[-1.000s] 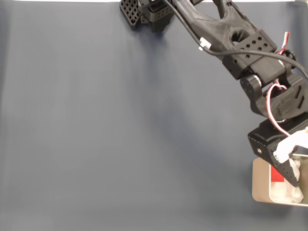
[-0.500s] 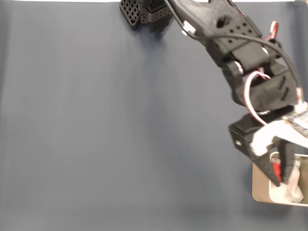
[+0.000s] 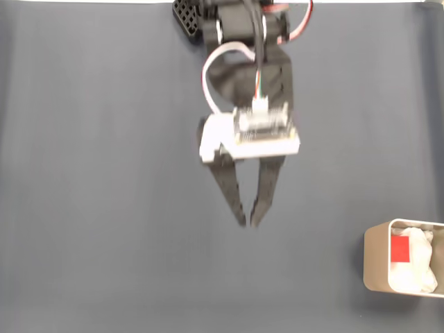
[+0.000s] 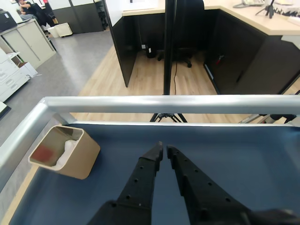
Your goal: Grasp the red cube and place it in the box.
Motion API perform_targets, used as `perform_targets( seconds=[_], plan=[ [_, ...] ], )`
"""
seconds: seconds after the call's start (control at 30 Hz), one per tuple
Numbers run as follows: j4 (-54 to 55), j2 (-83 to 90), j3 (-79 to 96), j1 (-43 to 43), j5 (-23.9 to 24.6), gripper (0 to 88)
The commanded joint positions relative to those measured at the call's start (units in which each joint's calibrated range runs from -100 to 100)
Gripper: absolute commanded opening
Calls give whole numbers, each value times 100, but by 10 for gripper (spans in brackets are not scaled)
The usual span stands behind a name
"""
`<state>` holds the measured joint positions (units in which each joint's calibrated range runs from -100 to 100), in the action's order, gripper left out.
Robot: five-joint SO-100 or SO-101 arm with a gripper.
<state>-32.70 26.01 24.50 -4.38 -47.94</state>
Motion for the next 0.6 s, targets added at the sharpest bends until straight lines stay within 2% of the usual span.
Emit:
perform_targets(
  seconds=[0.0, 0.57],
  plan=[
    [89, 995, 652, 189, 73, 0],
    [327, 4262, 4977, 452, -54, 0]
  ],
)
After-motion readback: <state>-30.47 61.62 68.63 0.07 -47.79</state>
